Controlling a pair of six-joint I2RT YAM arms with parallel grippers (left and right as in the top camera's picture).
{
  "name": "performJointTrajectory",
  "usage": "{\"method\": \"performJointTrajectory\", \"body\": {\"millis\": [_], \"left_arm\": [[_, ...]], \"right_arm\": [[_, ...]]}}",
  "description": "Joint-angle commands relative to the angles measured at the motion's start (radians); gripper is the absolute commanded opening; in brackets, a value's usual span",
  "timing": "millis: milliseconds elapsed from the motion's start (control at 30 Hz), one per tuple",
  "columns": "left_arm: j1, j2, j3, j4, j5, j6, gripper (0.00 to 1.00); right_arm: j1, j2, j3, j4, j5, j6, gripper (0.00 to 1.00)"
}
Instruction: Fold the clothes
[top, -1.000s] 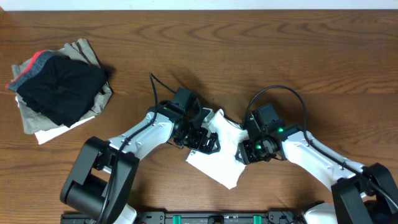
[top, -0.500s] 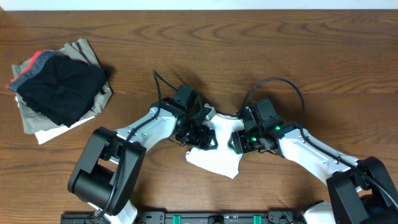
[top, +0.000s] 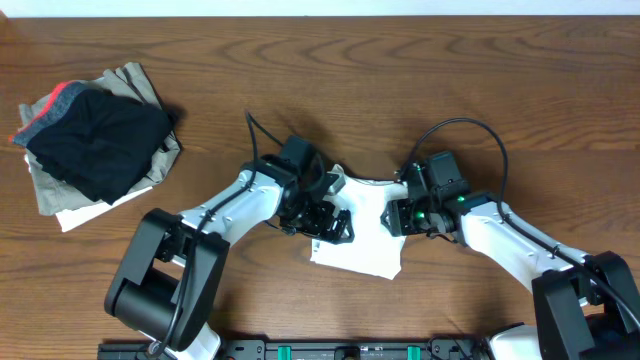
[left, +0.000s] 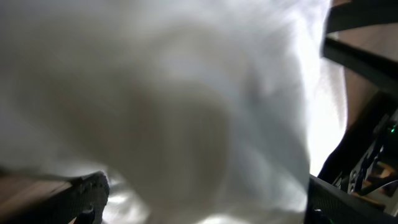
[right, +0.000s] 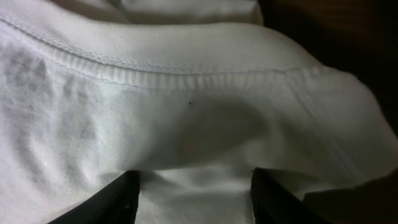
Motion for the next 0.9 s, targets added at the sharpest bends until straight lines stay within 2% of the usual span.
{"method": "performJointTrajectory", "body": {"millis": [0, 200, 433, 667, 733, 867], "left_arm": [[0.058, 0.057, -0.051, -0.013, -0.18, -0.056, 0.98], [0.062, 0.057, -0.051, 0.063, -0.014, -0.063, 0.98], [0.055, 0.06, -0.053, 0.083, -0.014, -0.066, 0.98], [0.055, 0.113, -0.06, 0.085, 0.028, -0.192, 0.99], [0.055, 0.134, -0.06, 0.084, 0.055, -0.212, 0.9], [0.055, 0.188, -0.06, 0.083, 0.11, -0.246, 0.58]], "right_arm": [[-0.047, 0.055, -0.04, -0.019, 0.153, -0.011, 0.57], [-0.048, 0.055, -0.04, -0.018, 0.152, -0.013, 0.57], [-0.048, 0.055, -0.04, -0.018, 0.134, -0.013, 0.57], [-0.048, 0.055, -0.04, -0.017, 0.13, -0.013, 0.57], [-0.048, 0.055, -0.04, -0.018, 0.13, -0.013, 0.58], [-0.048, 0.055, -0.04, -0.026, 0.13, -0.013, 0.58]]}}
